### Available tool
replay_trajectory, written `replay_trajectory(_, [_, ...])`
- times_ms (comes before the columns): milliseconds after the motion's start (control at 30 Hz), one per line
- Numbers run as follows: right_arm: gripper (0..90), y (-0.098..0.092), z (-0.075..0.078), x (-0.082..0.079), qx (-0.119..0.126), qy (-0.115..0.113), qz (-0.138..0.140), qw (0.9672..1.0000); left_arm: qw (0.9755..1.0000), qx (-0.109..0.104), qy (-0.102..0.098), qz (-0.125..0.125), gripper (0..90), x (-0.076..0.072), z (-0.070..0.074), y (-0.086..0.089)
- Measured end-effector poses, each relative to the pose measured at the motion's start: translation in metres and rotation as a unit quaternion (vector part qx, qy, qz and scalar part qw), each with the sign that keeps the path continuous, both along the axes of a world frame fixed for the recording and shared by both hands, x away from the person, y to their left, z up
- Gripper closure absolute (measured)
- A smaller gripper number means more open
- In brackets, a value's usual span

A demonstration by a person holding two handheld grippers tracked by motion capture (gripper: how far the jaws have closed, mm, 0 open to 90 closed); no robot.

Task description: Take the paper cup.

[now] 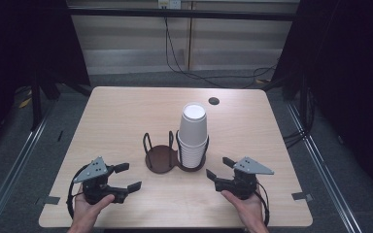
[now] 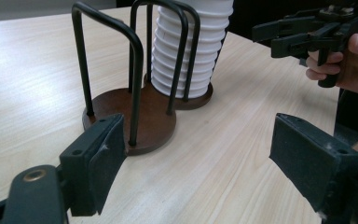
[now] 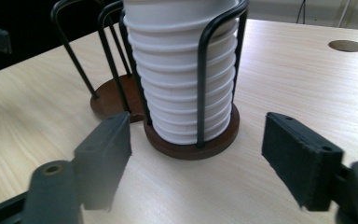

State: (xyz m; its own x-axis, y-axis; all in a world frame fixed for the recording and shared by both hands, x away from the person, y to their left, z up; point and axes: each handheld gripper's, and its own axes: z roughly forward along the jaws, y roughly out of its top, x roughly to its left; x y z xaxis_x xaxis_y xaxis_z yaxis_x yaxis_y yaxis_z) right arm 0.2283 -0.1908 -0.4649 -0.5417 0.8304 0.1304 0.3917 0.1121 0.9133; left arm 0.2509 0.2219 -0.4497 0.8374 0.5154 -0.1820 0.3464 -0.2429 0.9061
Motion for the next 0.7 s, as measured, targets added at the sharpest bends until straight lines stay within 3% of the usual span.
replay_trajectory(267, [25.1, 0.002, 0.003, -0.002, -0.001, -0.016, 0.009, 0.9998, 0.9999, -0.003, 0.002, -0.012, 16.3, 0.001, 0.0, 0.002])
replay_trajectory(700, [26.0, 0.002, 0.009, -0.003, -0.003, -0.001, 0.024, 0.9997, 0.9998, 0.004, 0.006, -0.02, 16.3, 0.001, -0.001, 0.0])
